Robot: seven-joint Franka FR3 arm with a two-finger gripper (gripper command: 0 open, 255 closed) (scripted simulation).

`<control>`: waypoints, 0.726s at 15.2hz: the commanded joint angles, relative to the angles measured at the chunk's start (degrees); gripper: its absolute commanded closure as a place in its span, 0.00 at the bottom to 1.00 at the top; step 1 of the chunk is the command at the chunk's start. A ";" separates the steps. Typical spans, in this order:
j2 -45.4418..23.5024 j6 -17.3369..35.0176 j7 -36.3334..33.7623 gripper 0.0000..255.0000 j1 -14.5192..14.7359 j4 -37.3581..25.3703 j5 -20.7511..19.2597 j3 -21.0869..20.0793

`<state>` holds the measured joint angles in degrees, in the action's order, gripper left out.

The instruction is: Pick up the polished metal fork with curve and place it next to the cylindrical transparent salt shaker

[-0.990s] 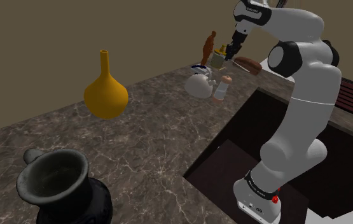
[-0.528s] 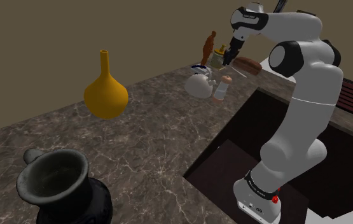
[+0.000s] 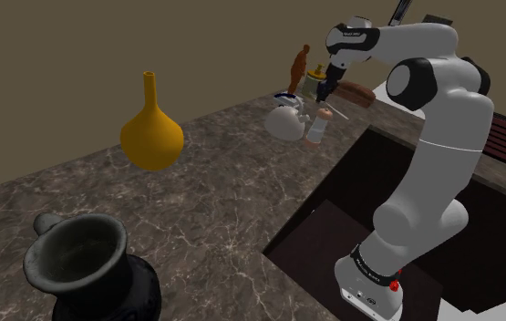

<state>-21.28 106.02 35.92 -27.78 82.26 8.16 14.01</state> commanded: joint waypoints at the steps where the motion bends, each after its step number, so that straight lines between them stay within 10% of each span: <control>1: -0.23 1.51 0.05 1.00 0.09 1.27 0.09 -0.07; 11: -1.38 8.65 0.73 1.00 0.26 7.31 0.64 -0.32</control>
<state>-22.48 114.00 36.63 -27.56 89.11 8.73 13.73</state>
